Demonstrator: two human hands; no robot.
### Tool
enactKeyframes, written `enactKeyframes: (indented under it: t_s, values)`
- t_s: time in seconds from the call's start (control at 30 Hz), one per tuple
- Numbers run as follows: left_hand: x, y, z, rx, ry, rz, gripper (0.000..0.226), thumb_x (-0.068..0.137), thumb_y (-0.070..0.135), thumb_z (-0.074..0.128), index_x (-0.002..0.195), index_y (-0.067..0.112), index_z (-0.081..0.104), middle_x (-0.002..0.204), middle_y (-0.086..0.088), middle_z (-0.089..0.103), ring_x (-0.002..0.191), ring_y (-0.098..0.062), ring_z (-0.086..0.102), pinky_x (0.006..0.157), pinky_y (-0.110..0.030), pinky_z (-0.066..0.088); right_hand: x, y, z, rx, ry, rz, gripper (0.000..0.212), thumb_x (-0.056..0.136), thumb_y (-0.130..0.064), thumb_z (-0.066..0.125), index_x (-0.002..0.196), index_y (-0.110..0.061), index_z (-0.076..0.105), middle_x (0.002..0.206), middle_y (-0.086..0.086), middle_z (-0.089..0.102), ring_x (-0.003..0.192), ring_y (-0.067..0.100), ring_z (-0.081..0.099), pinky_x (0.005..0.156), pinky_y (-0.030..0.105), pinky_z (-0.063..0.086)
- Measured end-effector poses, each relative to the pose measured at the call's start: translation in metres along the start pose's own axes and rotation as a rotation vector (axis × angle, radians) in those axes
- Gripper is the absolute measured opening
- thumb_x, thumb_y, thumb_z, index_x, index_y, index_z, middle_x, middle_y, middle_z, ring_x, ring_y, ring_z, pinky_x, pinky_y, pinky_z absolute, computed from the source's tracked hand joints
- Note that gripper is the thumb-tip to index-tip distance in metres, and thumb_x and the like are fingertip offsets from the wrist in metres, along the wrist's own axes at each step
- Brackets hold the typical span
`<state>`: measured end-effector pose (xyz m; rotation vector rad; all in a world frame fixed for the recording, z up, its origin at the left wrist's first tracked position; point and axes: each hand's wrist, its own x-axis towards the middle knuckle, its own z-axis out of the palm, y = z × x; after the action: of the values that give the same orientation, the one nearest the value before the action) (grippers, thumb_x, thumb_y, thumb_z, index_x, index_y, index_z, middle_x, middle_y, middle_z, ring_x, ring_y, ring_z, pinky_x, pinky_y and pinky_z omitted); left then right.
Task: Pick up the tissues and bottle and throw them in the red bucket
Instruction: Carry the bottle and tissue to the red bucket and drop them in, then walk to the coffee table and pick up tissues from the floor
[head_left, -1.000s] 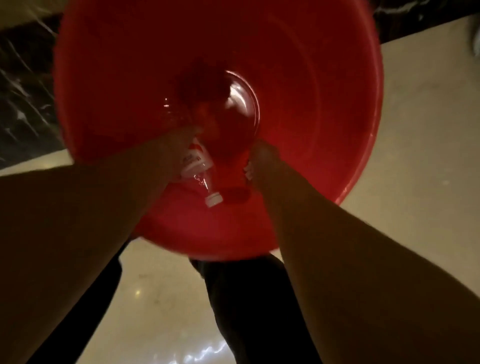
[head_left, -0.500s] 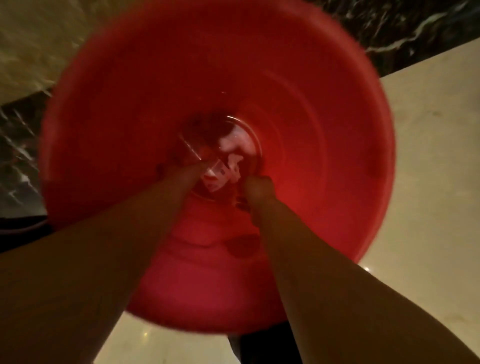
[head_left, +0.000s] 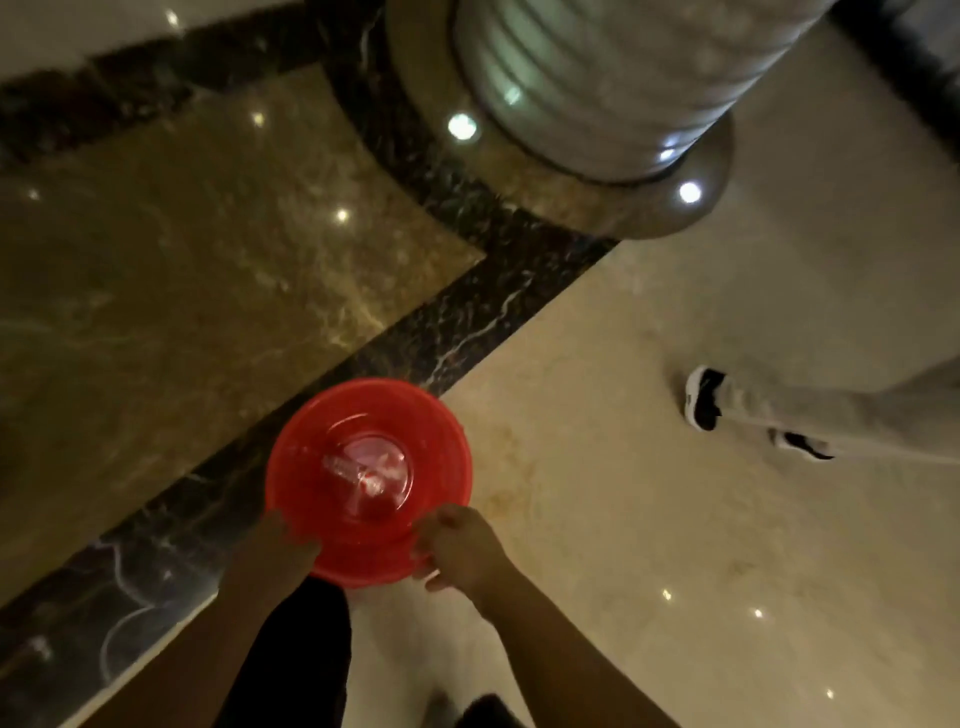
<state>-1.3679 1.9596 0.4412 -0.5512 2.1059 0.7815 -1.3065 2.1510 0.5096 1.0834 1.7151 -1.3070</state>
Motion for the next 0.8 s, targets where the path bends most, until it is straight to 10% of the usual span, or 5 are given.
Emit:
enactKeyframes:
  t_s: [0.13, 0.23, 0.3, 0.47, 0.8]
  values:
    - [-0.099, 0.006, -0.018, -0.059, 0.060, 0.164, 0.032, 0.083, 0.018, 0.068, 0.107, -0.003, 0.065, 0.105, -0.025, 0.067, 0.097, -0.038, 0.063, 0.081, -0.038, 0.047, -0.077, 0.008, -0.021, -0.158, 0.103, -0.156, 0.022, 0.094, -0.009, 0.045, 0.089, -0.004, 0.066, 0.107, 0.023, 0.071, 0.099, 0.038, 0.066, 0.086, 0.043, 0.052]
    - [-0.176, 0.003, -0.013, -0.038, 0.241, 0.422, 0.030, 0.075, 0.029, 0.058, 0.082, 0.001, 0.068, 0.081, -0.015, 0.067, 0.083, -0.032, 0.059, 0.081, -0.039, 0.046, -0.122, 0.040, -0.033, -0.386, 0.169, -0.396, 0.029, 0.096, -0.010, 0.041, 0.075, -0.005, 0.060, 0.115, 0.020, 0.069, 0.110, 0.035, 0.061, 0.076, 0.030, 0.045]
    - [-0.230, -0.020, -0.005, 0.052, 0.356, 0.470, 0.039, 0.071, 0.035, 0.053, 0.084, 0.002, 0.069, 0.082, -0.011, 0.065, 0.079, -0.025, 0.058, 0.078, -0.036, 0.046, -0.153, 0.066, -0.036, -0.455, 0.212, -0.485, 0.031, 0.099, -0.015, 0.039, 0.100, -0.001, 0.067, 0.117, 0.018, 0.067, 0.110, 0.031, 0.061, 0.075, 0.029, 0.044]
    - [-0.367, -0.098, 0.020, 0.128, 0.443, 0.326, 0.022, 0.088, 0.019, 0.057, 0.100, 0.002, 0.064, 0.095, -0.013, 0.065, 0.093, -0.029, 0.063, 0.083, -0.040, 0.053, -0.256, 0.134, -0.030, -0.452, 0.151, -0.586, 0.030, 0.097, -0.021, 0.048, 0.109, 0.000, 0.065, 0.107, 0.018, 0.069, 0.099, 0.035, 0.066, 0.088, 0.044, 0.054]
    - [-0.515, -0.237, 0.052, 0.104, 0.599, -0.002, 0.067, 0.086, 0.030, 0.062, 0.143, 0.013, 0.030, 0.147, -0.019, 0.033, 0.135, -0.043, 0.032, 0.106, -0.052, 0.040, -0.366, 0.216, 0.037, -0.841, 0.120, -0.858, 0.015, 0.094, -0.029, 0.052, 0.098, -0.018, 0.060, 0.088, 0.003, 0.067, 0.076, 0.018, 0.061, 0.073, 0.035, 0.050]
